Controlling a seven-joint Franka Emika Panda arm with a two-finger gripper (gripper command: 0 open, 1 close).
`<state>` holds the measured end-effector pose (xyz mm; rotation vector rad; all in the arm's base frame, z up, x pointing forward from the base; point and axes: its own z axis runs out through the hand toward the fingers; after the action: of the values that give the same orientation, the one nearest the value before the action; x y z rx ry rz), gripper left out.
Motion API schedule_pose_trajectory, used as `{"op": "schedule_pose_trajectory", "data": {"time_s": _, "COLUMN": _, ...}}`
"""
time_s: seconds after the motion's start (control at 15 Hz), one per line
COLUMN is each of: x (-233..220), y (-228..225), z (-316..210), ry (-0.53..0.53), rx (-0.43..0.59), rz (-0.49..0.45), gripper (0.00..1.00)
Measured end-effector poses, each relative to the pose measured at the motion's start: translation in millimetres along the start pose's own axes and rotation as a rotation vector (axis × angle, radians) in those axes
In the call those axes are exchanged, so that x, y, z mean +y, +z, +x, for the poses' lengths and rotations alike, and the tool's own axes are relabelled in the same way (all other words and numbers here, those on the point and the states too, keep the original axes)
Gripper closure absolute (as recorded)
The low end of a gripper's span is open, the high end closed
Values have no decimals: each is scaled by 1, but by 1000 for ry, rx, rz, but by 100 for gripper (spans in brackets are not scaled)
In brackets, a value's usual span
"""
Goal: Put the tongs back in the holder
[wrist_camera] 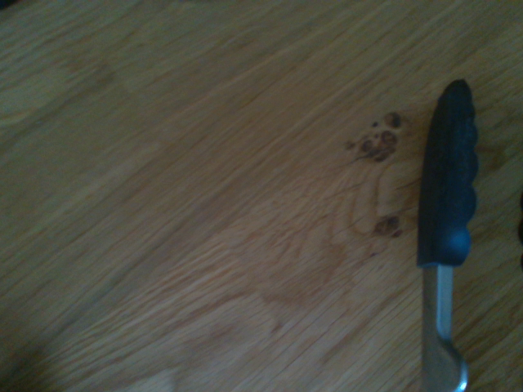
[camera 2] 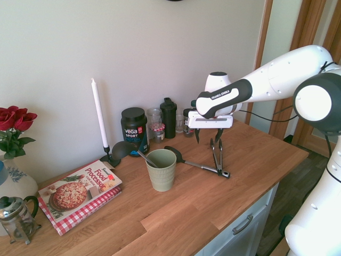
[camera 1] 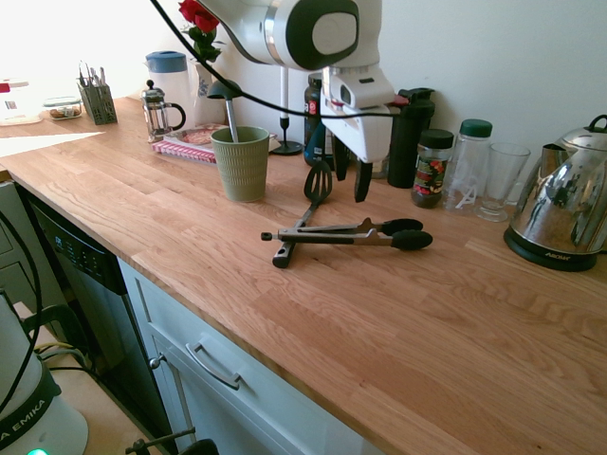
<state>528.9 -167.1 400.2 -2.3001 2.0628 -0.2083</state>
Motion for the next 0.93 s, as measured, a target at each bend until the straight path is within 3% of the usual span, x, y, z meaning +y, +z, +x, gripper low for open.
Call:
{"op": "schedule_pose_trajectory", "data": {"time_s": 0.13, "x": 1, "y": 19, "z": 10, "ry": 16, "rx": 4, "rz": -14, "gripper": 0}}
{"op": "schedule_pose_trajectory", "data": {"time_s": 0.2, "x": 1, "y": 27, "z": 13, "ry": 20, "rx": 4, "rz": -22, "gripper": 100}}
{"op": "schedule_pose_trajectory", "data": {"time_s": 0.93, "x": -5, "y": 45, "z": 15, "ry": 6, "rx": -16, "rz": -14, "gripper": 100}}
